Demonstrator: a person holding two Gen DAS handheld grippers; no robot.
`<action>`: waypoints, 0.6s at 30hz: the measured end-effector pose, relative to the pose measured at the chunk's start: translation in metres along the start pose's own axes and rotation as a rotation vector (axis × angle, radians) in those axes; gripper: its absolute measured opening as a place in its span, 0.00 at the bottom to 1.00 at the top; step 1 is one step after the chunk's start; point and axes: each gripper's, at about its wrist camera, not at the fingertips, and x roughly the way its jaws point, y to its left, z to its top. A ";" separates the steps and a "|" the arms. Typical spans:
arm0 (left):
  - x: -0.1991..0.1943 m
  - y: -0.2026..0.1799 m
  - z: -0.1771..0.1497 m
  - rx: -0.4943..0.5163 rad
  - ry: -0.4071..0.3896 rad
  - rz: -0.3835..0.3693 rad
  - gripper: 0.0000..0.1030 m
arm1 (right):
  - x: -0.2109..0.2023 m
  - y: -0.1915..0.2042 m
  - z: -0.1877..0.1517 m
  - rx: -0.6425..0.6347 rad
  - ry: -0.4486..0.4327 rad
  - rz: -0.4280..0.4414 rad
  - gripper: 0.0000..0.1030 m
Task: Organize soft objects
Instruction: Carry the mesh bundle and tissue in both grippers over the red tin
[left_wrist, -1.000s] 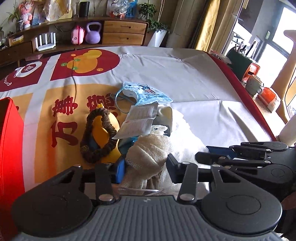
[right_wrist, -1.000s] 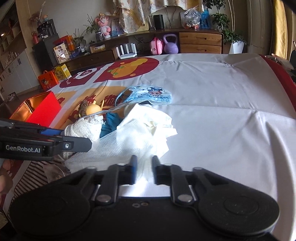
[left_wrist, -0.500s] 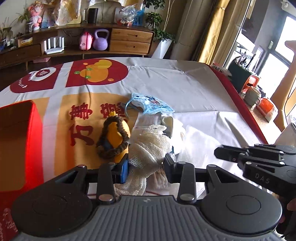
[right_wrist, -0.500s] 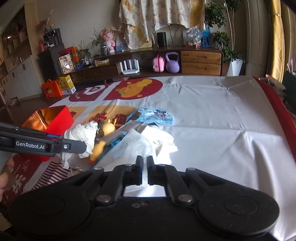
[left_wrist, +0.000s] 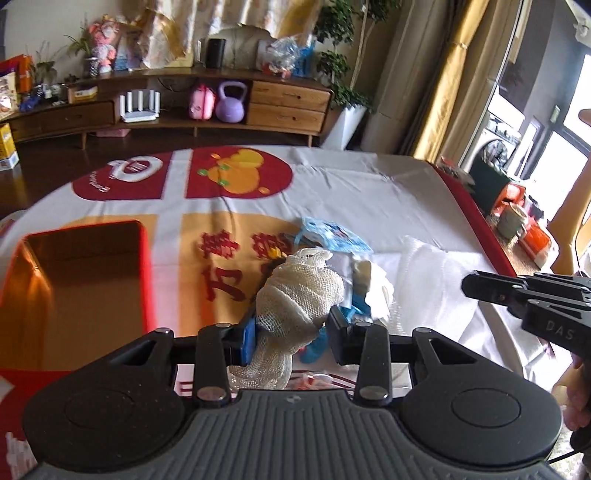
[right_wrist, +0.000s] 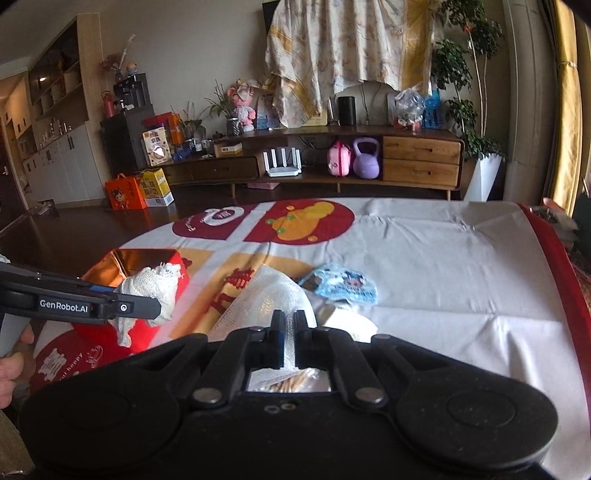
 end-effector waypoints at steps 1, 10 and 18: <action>-0.004 0.004 0.001 -0.003 -0.007 0.005 0.36 | -0.001 0.003 0.003 -0.005 -0.005 0.002 0.03; -0.034 0.040 0.013 -0.029 -0.062 0.072 0.36 | 0.001 0.030 0.037 -0.046 -0.037 0.047 0.03; -0.048 0.077 0.022 -0.047 -0.076 0.141 0.36 | 0.021 0.064 0.060 -0.084 -0.029 0.111 0.03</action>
